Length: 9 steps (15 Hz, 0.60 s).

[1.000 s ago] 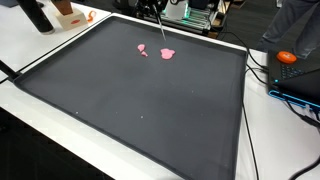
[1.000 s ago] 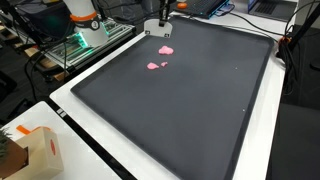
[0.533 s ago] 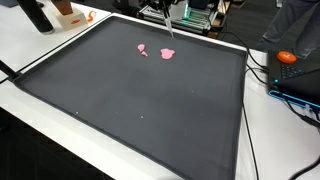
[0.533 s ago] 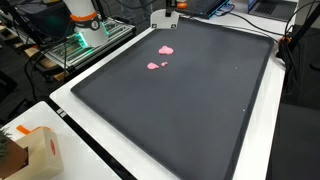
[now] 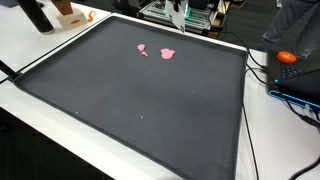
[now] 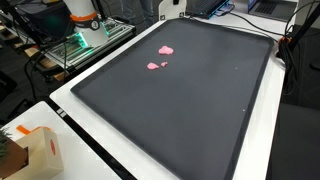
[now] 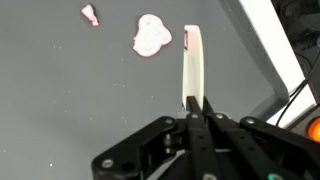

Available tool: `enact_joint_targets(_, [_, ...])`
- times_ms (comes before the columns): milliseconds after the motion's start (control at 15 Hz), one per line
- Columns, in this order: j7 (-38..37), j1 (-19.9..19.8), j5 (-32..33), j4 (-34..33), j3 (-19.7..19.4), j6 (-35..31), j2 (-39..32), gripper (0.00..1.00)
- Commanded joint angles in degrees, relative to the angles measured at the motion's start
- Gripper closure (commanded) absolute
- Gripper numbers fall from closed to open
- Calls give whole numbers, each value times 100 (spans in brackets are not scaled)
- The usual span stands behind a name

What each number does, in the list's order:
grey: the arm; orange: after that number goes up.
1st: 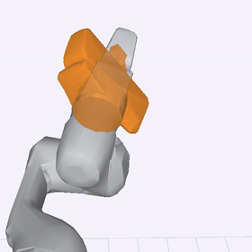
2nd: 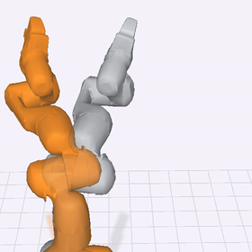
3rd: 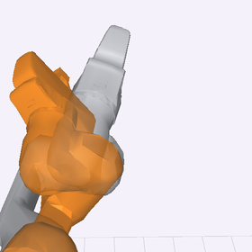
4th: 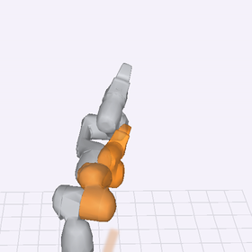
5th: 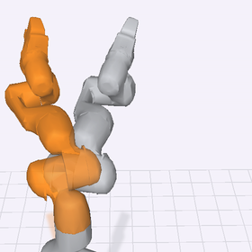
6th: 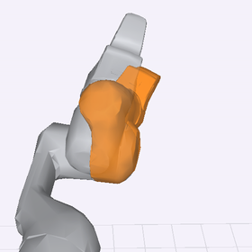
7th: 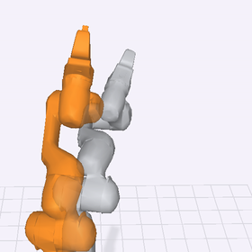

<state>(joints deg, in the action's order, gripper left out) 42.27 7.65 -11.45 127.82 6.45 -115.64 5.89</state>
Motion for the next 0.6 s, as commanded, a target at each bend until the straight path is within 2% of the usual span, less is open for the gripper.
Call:
enact_joint_targets(0, [-162,145,28,136,75,-285,341,99])
enact_joint_targets(67, [-51,119,6,-15,3,-118,109,96])
enact_joint_targets(533, [-89,179,9,-16,24,-175,230,96])
